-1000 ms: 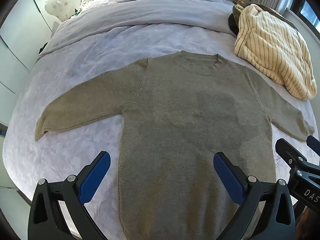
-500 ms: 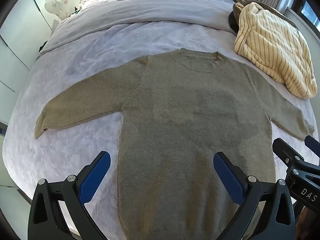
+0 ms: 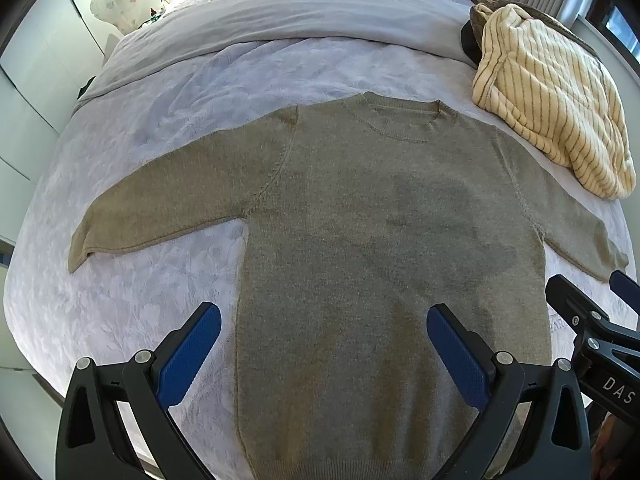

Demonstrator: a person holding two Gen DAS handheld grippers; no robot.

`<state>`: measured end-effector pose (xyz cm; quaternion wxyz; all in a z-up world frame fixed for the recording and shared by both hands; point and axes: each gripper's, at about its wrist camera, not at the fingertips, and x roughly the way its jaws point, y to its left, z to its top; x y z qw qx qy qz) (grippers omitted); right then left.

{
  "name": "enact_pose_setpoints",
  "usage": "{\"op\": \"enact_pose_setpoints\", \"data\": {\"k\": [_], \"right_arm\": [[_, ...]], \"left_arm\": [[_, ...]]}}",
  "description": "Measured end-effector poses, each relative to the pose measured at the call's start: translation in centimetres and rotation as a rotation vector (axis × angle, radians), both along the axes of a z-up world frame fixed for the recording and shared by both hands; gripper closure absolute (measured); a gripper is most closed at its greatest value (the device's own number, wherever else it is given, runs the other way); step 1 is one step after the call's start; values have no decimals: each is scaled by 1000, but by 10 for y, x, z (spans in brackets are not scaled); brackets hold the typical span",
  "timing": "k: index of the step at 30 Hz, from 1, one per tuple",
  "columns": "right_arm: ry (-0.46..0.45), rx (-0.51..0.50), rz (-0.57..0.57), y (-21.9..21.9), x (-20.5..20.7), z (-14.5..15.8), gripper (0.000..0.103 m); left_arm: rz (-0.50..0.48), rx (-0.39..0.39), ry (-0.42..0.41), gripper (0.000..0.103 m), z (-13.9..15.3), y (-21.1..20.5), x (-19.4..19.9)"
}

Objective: Fold small clothes

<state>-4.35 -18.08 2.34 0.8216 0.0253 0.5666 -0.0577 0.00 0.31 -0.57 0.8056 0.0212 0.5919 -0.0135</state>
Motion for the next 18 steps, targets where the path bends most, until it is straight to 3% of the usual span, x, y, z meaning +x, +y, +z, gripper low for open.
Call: {"op": "enact_pose_setpoints", "data": {"k": [18], "right_arm": [[10,0,9,0,2,-2,0]], "left_arm": [[6,7,12,0,-4,5,1]]}}
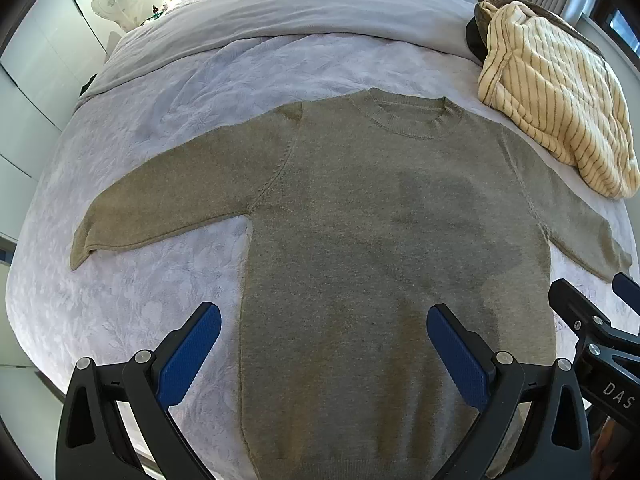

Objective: Fold small clothes

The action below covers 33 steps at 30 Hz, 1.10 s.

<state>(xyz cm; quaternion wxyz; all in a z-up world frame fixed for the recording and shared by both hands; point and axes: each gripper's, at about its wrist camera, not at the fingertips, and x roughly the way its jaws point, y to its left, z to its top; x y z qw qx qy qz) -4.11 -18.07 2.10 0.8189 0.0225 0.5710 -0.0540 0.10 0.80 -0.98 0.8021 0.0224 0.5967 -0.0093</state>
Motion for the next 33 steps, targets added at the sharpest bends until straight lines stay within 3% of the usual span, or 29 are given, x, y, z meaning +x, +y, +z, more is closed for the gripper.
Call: {"op": "enact_pose_setpoints", "data": {"k": [33], "right_arm": [[4,-7,6,0,-1,0,0]], "left_arm": [[2,21,2,0,0,-2,0]]}}
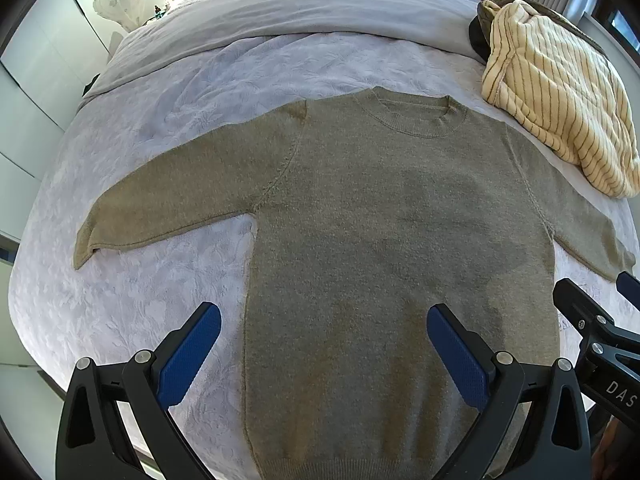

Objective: Fold small clothes

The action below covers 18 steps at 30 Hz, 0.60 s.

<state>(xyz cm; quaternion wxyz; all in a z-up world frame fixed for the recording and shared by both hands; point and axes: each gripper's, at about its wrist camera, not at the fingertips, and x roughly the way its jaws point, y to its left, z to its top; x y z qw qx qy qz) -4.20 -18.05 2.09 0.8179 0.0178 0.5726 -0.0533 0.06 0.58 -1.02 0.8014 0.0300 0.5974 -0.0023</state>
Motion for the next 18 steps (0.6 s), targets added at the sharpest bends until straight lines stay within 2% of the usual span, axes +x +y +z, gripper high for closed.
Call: {"op": "enact_pose_setpoints", "data": {"k": [18], "right_arm": [[2,-5,5,2,0,0,0]], "left_arm": [[10,-3,-1,0,-1,1,-4]]}}
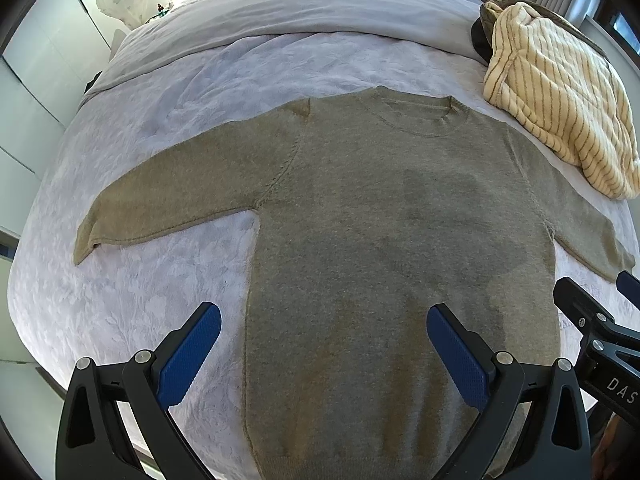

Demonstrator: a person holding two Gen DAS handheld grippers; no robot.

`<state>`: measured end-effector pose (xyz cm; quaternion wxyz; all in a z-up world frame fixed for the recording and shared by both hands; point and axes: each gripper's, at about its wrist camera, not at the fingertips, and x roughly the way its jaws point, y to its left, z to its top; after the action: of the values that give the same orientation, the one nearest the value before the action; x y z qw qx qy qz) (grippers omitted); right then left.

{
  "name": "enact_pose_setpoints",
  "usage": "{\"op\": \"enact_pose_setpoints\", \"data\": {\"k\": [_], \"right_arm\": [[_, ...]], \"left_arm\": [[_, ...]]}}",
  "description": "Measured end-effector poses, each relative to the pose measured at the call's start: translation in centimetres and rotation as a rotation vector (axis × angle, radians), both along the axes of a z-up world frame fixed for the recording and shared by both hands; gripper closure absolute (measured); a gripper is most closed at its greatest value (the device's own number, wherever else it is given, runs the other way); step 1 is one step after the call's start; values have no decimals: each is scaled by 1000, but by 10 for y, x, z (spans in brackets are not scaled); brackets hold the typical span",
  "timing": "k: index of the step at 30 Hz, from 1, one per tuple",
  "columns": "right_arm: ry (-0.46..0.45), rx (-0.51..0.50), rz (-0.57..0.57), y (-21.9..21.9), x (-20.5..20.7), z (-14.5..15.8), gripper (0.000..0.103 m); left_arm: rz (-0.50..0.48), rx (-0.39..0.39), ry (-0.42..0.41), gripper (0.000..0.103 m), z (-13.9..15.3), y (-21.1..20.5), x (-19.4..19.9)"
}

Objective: Fold small clothes
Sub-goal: 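Reach to the sweater sleeve cuff and grasp it with the left tool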

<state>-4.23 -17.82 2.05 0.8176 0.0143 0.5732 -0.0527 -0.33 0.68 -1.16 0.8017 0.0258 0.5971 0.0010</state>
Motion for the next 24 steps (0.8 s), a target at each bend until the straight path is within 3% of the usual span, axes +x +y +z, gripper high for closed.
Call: {"op": "enact_pose_setpoints", "data": {"k": [12,24], "right_arm": [[24,-17,17,9,7,-15,0],[63,-9,94,52,22,-59,0]], "left_arm": [[35,-30,17,0,-19,28,3],[145,-70,36,0,-76,94,25]]}}
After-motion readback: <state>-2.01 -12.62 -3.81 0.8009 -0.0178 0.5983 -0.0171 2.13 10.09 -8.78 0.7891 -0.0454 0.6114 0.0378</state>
